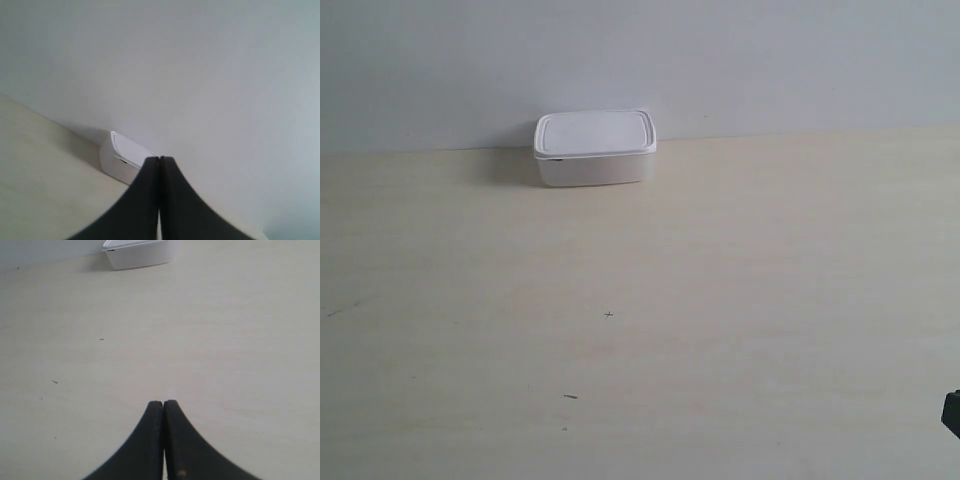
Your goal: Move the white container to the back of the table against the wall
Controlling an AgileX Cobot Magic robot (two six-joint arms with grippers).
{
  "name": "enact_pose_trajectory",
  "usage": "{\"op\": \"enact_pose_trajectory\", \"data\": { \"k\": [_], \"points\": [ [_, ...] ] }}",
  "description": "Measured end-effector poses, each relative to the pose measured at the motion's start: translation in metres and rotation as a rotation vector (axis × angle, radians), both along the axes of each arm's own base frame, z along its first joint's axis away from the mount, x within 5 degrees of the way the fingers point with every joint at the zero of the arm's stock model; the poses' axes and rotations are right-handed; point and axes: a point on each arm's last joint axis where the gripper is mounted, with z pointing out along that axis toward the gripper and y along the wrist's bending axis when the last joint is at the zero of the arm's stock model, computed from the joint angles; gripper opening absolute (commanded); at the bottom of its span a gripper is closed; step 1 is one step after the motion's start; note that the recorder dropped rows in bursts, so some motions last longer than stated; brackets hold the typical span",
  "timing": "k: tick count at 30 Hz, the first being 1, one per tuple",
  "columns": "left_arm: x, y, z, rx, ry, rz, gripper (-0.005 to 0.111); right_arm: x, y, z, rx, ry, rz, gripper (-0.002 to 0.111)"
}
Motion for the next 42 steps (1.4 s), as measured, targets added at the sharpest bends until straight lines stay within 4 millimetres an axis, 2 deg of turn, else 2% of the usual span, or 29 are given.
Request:
{"op": "enact_pose_trajectory", "data": {
  "k": [14, 22, 27, 33, 37, 42],
  "points": [
    [-0.001, 0.015, -0.001, 0.0, 0.007, 0.275, 0.0, 0.0, 0.0, 0.0, 0.0, 0.0, 0.0, 0.0],
    [-0.002, 0.018, -0.001, 0.007, 0.008, 0.327, 0.0, 0.0, 0.0, 0.0, 0.002, 0.001, -0.001, 0.0],
    [-0.001, 0.016, -0.003, 0.213, 0.058, 0.329, 0.0, 0.0, 0.0, 0.0, 0.002, 0.001, -0.001, 0.0],
    [-0.001, 0.011, -0.023, 0.452, 0.277, 0.241, 0.0, 0.0, 0.0, 0.0, 0.002, 0.001, -0.001, 0.0],
    [-0.002, 0.009, -0.034, 0.469, 0.397, 0.203, 0.0, 0.0, 0.0, 0.0, 0.002, 0.001, -0.001, 0.0],
    [-0.003, 0.01, -0.037, 0.465, 0.432, 0.208, 0.0, 0.0, 0.0, 0.0, 0.003, 0.002, -0.002, 0.0]
  ]
}}
